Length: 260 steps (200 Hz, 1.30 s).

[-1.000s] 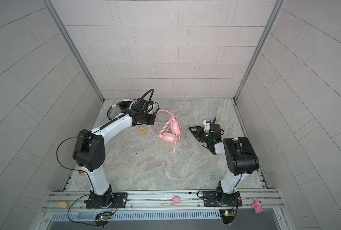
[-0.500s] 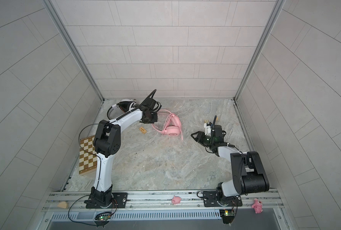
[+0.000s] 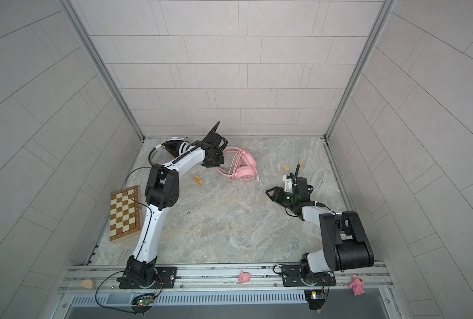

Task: Wrap the headphones

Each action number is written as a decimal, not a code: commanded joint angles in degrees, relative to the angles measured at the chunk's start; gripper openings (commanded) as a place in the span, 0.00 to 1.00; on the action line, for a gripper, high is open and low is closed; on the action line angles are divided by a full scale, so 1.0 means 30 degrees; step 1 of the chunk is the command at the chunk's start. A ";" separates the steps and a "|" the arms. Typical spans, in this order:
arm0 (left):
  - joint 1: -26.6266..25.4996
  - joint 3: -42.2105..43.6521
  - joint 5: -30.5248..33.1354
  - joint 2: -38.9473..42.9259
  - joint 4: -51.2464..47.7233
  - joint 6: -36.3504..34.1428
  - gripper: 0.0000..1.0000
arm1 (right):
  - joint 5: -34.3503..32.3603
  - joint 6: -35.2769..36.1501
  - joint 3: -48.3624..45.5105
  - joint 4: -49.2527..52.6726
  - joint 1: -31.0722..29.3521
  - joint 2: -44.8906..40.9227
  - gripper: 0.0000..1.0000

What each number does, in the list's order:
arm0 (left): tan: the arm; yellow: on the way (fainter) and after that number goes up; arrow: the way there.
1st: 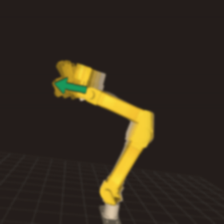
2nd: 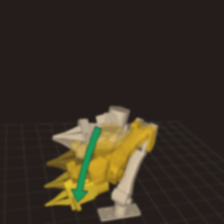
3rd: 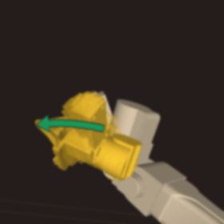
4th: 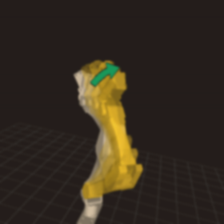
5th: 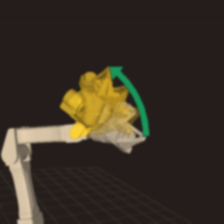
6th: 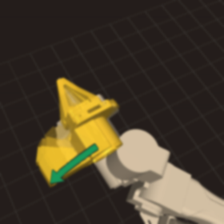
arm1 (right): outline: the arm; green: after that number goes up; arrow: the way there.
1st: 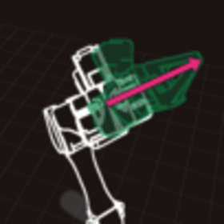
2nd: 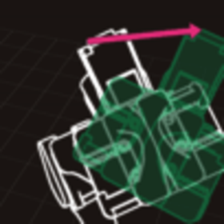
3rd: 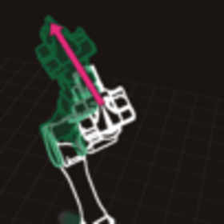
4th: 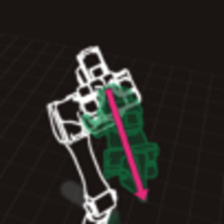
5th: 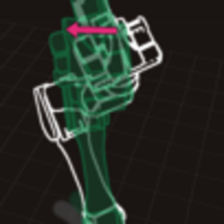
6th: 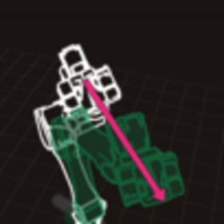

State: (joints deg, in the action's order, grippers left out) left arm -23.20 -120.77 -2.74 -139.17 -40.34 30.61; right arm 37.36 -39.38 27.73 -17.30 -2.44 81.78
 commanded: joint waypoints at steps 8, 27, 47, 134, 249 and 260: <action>0.0042 -0.1190 -0.0355 -0.0779 -0.0324 0.0723 0.17 | -0.0707 0.0472 -0.0102 -0.0393 -0.0220 0.0119 0.51; 0.0073 -0.1250 -0.0499 -0.0988 -0.0265 0.0470 0.21 | -0.0815 0.0527 -0.0120 -0.0378 -0.0257 0.0120 0.51; 0.0058 -0.1228 -0.0167 -0.1093 -0.0380 0.0139 0.29 | -0.1212 0.0693 -0.0195 -0.0199 -0.0270 -0.0116 0.51; -0.0278 0.2492 0.2045 0.3463 -0.0003 -0.2603 0.68 | -0.4804 0.2603 0.0277 0.2665 -0.0315 -0.2920 0.51; -0.0220 2.5093 0.8666 2.1287 1.7414 -0.5301 0.92 | -1.7971 0.7239 0.1614 0.3573 0.0139 -0.8186 0.58; -0.0166 2.7132 1.0239 2.2560 1.8790 -0.5749 0.99 | -2.0218 0.7096 0.0280 0.1346 0.0145 -0.8232 0.58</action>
State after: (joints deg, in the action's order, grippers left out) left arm -24.05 -50.59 15.86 -78.15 -1.06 18.15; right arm -4.29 -21.58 34.63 -5.45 -2.31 57.52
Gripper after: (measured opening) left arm 0.933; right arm 0.572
